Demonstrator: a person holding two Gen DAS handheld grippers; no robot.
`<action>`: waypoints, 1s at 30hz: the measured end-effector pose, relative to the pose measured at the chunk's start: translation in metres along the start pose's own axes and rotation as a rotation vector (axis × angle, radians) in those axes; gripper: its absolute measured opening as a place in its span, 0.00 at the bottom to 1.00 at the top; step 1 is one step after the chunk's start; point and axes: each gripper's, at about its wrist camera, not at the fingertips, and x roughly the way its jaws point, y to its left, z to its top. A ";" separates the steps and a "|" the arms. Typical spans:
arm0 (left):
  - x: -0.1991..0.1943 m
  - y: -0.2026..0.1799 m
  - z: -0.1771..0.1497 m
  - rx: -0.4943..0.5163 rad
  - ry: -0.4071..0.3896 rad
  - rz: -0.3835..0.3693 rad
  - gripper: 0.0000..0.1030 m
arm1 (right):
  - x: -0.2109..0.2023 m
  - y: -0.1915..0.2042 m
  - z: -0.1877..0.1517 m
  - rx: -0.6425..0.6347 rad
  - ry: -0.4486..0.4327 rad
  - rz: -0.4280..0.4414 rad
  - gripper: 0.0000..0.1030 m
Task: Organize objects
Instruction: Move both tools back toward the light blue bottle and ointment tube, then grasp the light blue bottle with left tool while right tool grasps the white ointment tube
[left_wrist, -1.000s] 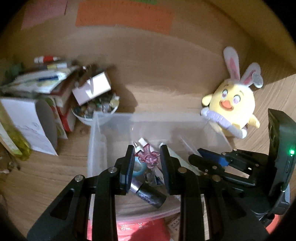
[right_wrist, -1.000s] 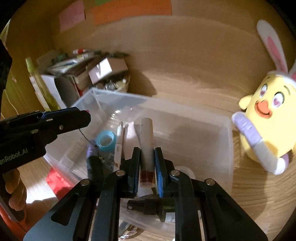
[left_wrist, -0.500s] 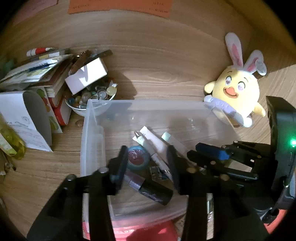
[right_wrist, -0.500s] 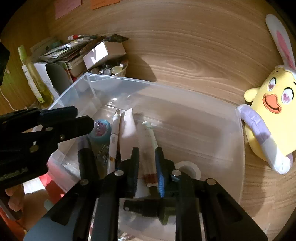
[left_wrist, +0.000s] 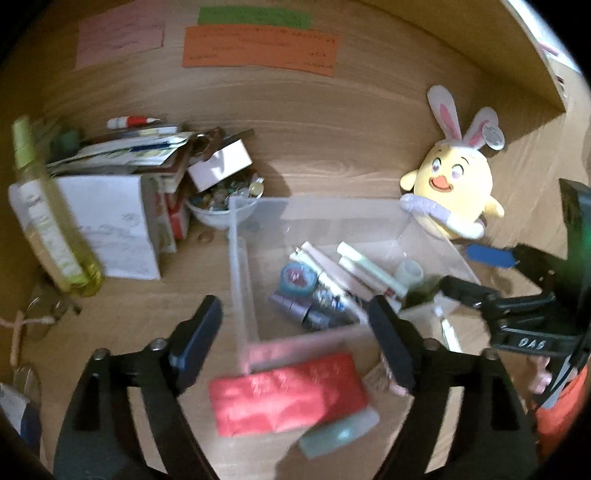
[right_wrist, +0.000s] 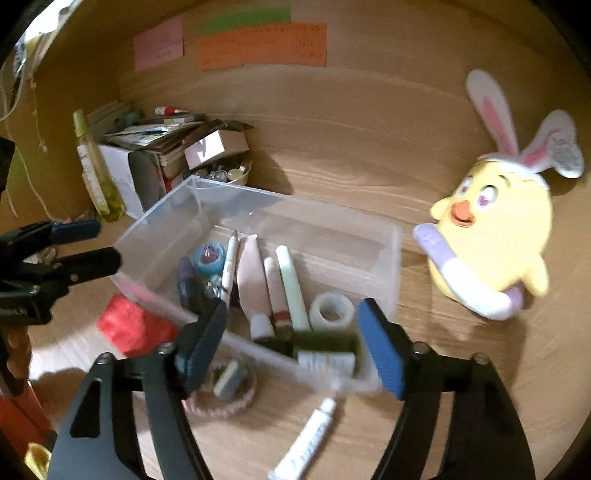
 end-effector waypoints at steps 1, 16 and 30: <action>-0.004 0.001 -0.005 0.002 -0.002 0.005 0.87 | -0.005 0.001 -0.005 -0.009 -0.004 -0.015 0.73; -0.005 -0.012 -0.086 0.036 0.136 0.011 0.87 | -0.004 -0.012 -0.086 0.066 0.119 -0.048 0.76; 0.029 -0.032 -0.089 0.075 0.226 -0.018 0.87 | 0.022 -0.010 -0.097 0.107 0.192 -0.002 0.51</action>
